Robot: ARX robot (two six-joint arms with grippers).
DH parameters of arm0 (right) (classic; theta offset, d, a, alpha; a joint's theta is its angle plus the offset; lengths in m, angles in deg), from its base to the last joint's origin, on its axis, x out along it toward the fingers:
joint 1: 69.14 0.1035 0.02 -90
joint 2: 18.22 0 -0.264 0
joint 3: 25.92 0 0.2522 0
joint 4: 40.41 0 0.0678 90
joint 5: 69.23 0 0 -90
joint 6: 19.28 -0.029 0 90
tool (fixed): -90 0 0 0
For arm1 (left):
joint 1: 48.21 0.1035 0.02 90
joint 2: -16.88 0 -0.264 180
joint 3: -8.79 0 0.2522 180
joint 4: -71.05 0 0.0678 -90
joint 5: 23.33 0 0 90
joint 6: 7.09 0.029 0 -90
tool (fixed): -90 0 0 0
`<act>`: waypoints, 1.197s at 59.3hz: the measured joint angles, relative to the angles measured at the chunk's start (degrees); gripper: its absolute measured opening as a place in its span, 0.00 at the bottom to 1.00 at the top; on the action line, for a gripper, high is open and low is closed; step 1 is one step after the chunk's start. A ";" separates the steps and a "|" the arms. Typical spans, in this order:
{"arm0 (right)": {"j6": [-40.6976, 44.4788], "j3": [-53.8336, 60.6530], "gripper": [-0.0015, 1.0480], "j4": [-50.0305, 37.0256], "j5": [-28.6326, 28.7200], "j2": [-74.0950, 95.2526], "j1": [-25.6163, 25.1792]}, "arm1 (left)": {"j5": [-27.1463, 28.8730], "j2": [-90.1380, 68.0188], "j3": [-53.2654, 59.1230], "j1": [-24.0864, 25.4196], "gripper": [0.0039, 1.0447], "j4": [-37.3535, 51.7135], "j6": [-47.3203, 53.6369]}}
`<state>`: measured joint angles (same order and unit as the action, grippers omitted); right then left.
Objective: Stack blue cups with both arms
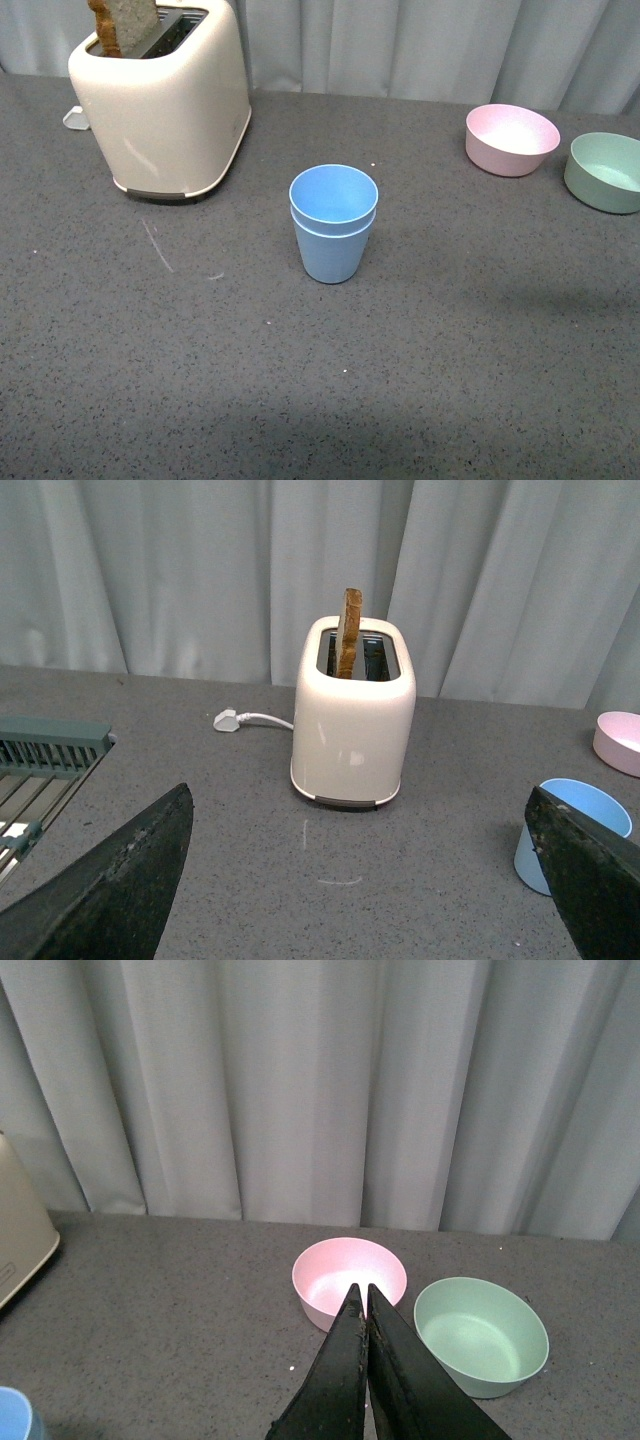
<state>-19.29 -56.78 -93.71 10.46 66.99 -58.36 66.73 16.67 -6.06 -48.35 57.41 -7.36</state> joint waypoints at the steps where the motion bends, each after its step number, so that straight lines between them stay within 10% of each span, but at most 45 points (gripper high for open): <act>1: 0.02 0.57 0.01 0.13 0.31 -0.79 -0.20 | 0.00 0.00 0.00 0.00 0.94 0.00 0.00; 71: 0.00 16.94 0.01 38.36 10.21 -56.17 -10.64 | -0.02 0.00 0.00 0.00 0.94 -0.02 0.00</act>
<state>-19.29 -39.85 -55.36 20.67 10.82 -69.00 66.70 16.67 -6.06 -48.35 57.39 -7.36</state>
